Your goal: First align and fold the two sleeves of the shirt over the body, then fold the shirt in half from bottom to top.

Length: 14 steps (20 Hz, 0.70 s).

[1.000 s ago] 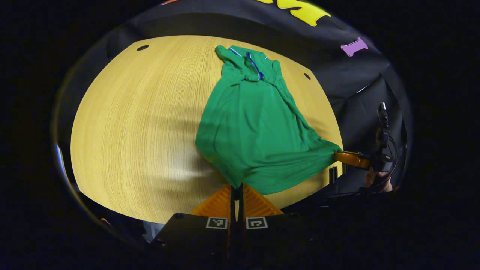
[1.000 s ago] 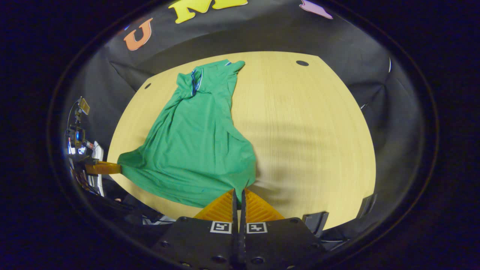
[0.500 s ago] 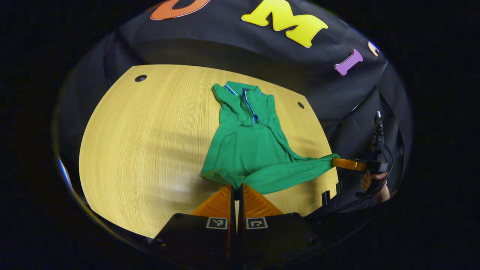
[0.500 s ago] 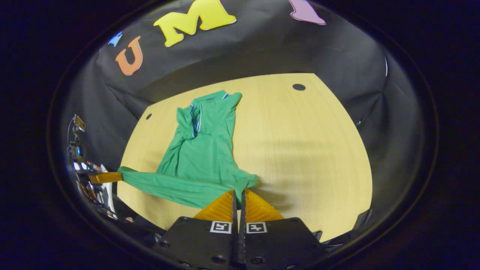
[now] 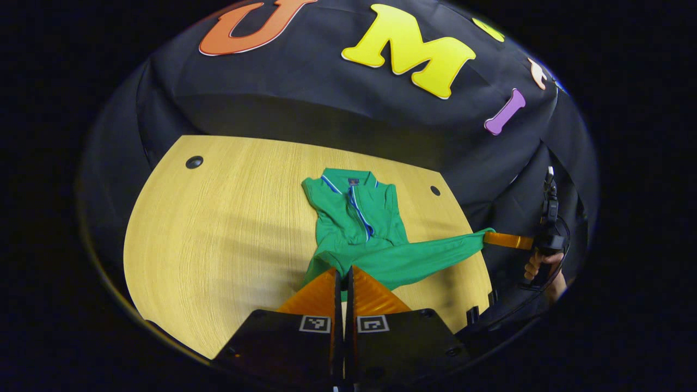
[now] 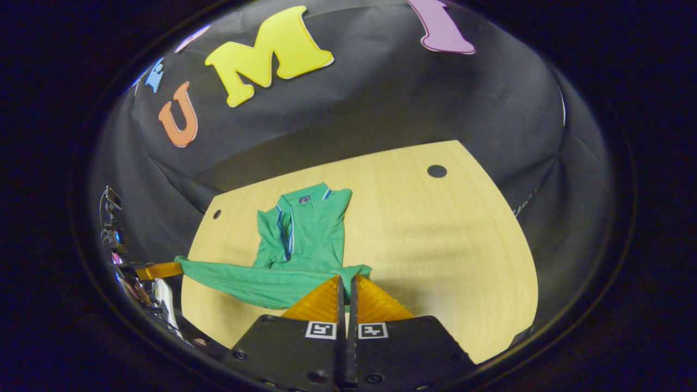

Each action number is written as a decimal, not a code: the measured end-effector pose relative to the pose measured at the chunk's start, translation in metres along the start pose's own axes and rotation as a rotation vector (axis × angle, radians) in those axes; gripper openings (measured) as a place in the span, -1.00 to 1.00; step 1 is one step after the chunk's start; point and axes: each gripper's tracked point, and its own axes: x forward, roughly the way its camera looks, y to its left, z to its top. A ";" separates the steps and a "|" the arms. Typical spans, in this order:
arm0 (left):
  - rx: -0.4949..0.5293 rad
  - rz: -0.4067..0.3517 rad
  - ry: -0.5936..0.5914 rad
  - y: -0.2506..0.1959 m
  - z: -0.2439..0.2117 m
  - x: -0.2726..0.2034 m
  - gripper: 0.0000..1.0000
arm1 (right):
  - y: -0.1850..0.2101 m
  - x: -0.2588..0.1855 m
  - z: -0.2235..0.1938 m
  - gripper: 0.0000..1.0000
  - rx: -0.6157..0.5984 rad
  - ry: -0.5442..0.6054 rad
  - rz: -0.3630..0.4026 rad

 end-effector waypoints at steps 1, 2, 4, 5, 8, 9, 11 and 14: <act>0.001 0.003 -0.021 0.000 0.010 0.005 -0.92 | 0.003 0.004 0.011 -1.00 -0.014 -0.019 0.004; 0.005 0.006 -0.043 0.000 0.020 0.009 -0.92 | 0.006 0.008 0.022 -1.00 -0.031 -0.037 0.004; 0.020 0.024 -0.084 0.000 0.043 0.020 -0.93 | 0.011 0.016 0.046 -1.00 -0.064 -0.080 -0.002; 0.027 0.031 -0.107 0.001 0.054 0.025 -0.92 | 0.014 0.021 0.059 -0.96 -0.076 -0.100 -0.004; 0.060 0.062 -0.179 0.006 0.091 0.041 -0.93 | 0.023 0.040 0.095 -1.00 -0.087 -0.156 -0.011; 0.071 0.069 -0.203 0.008 0.103 0.046 -0.93 | 0.024 0.049 0.107 -1.00 -0.099 -0.173 -0.019; 0.086 0.085 -0.240 0.012 0.121 0.061 -0.93 | 0.029 0.065 0.128 -1.00 -0.128 -0.209 -0.027; 0.104 0.138 -0.277 0.028 0.137 0.086 -0.94 | 0.042 0.096 0.157 -1.00 -0.161 -0.262 -0.017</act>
